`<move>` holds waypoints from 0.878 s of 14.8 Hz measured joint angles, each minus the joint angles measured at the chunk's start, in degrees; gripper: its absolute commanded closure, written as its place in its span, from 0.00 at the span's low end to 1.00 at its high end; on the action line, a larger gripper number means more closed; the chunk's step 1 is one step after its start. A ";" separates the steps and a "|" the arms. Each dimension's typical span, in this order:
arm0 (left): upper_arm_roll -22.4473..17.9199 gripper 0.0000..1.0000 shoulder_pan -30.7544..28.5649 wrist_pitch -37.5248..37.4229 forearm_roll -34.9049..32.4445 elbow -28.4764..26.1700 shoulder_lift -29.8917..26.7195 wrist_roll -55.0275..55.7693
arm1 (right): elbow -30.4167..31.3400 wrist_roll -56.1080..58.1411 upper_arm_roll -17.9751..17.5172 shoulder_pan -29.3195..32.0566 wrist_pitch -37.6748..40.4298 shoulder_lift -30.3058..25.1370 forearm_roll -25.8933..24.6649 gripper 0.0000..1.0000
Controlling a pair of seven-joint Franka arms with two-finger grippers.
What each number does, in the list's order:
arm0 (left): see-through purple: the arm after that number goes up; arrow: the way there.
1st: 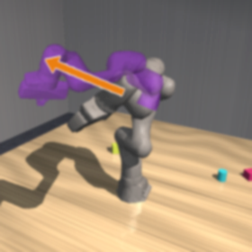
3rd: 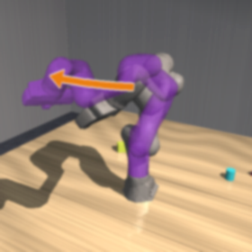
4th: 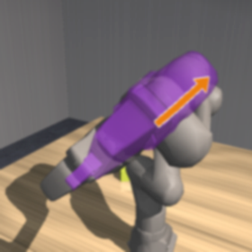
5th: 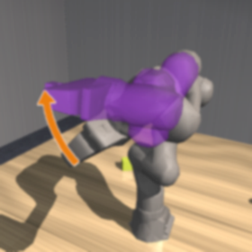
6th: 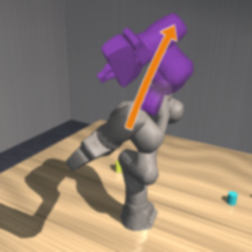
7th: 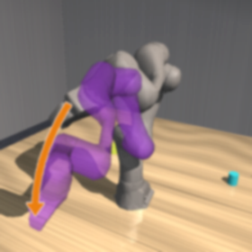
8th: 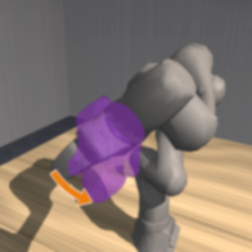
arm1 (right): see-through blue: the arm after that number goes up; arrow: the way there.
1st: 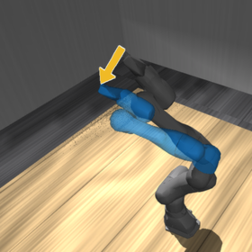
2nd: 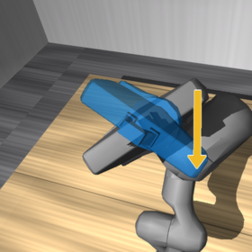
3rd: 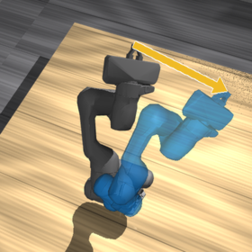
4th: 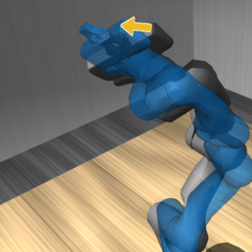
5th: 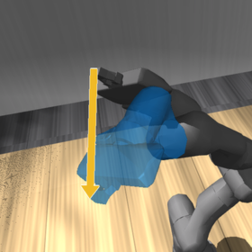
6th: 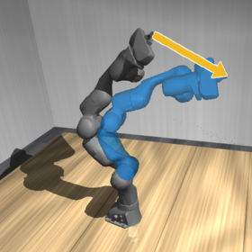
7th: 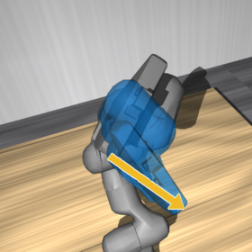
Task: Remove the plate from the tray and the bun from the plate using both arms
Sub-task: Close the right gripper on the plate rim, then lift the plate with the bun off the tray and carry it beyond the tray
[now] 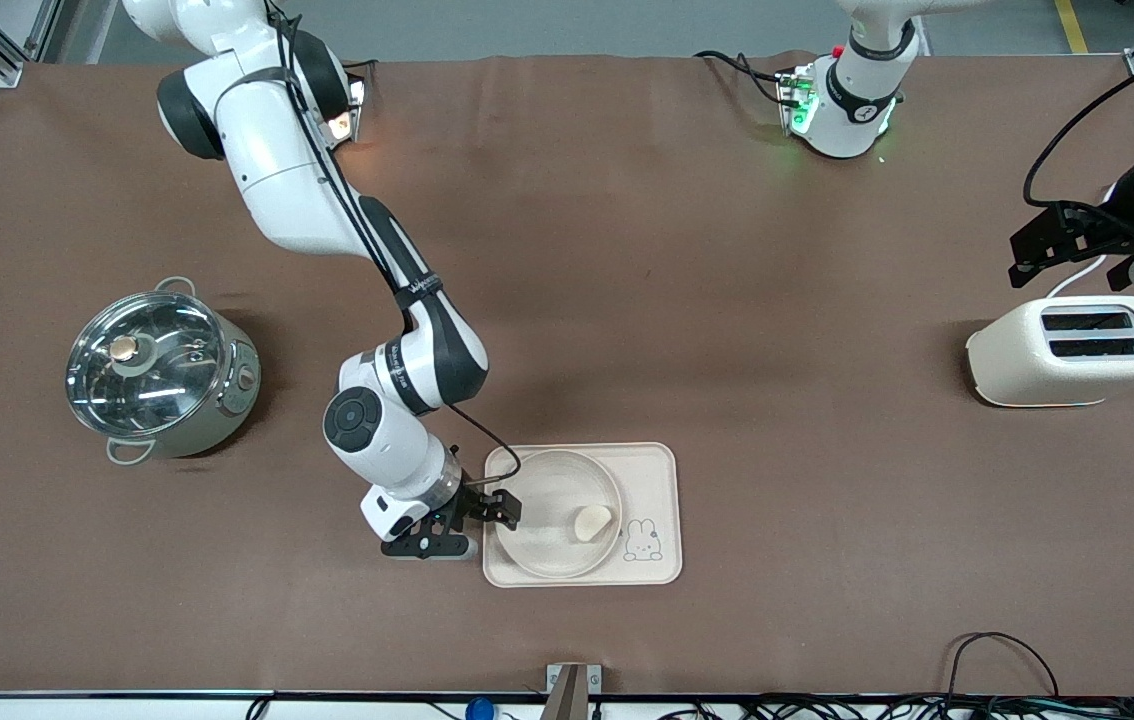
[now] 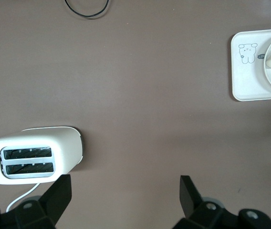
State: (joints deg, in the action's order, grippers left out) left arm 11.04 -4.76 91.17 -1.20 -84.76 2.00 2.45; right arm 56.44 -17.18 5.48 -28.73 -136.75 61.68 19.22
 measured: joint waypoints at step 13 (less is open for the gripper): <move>0.00 0.00 -0.01 0.00 0.00 0.00 0.00 -0.05 | -0.31 3.85 -0.11 -0.24 -3.02 2.71 -0.01 0.78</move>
State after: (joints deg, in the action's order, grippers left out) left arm 11.04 -4.76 91.17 -1.20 -84.76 2.00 2.40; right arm 56.14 -13.32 5.37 -28.97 -139.76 64.39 19.21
